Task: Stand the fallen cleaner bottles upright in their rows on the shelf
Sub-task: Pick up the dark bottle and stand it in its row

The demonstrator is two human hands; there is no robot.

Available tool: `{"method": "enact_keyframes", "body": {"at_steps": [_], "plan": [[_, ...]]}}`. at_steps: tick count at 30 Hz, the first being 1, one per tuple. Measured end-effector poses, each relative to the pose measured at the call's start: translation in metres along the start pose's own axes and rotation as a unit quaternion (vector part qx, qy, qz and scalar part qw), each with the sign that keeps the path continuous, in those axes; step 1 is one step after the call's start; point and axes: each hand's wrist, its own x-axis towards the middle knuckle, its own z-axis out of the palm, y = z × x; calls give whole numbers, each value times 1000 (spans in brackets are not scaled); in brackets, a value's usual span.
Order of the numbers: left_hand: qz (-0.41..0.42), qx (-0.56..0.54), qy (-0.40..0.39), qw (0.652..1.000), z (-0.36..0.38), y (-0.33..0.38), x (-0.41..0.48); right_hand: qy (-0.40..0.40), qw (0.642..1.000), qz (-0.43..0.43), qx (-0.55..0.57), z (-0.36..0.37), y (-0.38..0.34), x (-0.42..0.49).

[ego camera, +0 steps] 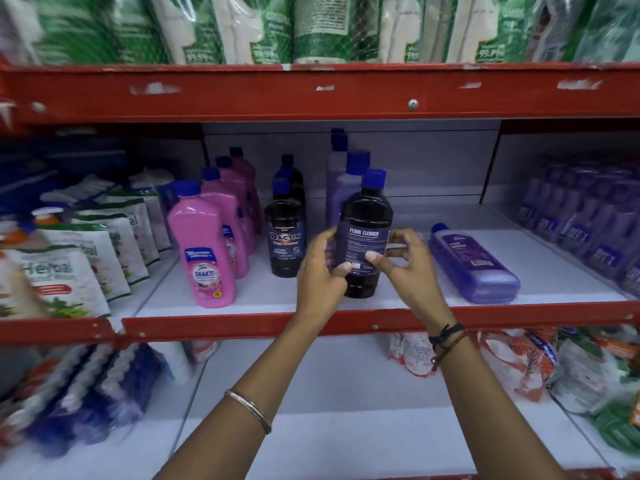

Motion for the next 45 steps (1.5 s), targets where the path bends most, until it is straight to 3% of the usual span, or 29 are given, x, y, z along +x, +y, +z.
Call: {"method": "enact_keyframes", "body": {"at_steps": [11,17,23,27,34,38,41,45], "plan": [[7,24,107,994,-84,-37,-4,-69,996,13,48,109,-13,-5],[-8,28,71,997,-98,-57,-4,-76,996,23,28,129,1,-12],[38,101,72,992,-101,-68,1,20,998,47,32,130,11,-11],[19,58,67,996,-103,-68,4,-45,997,47,36,126,15,-12],[9,-5,6,1000,-106,-69,6,-85,994,48,47,122,14,-11],[0,15,27,1000,-102,-70,7,-128,984,77,101,120,11,-11],[-37,18,-11,999,-101,-65,9,-165,979,78,96,121,10,-9],[-42,33,-44,998,-104,-62,9,-139,986,62,62,122,11,-9]]}}
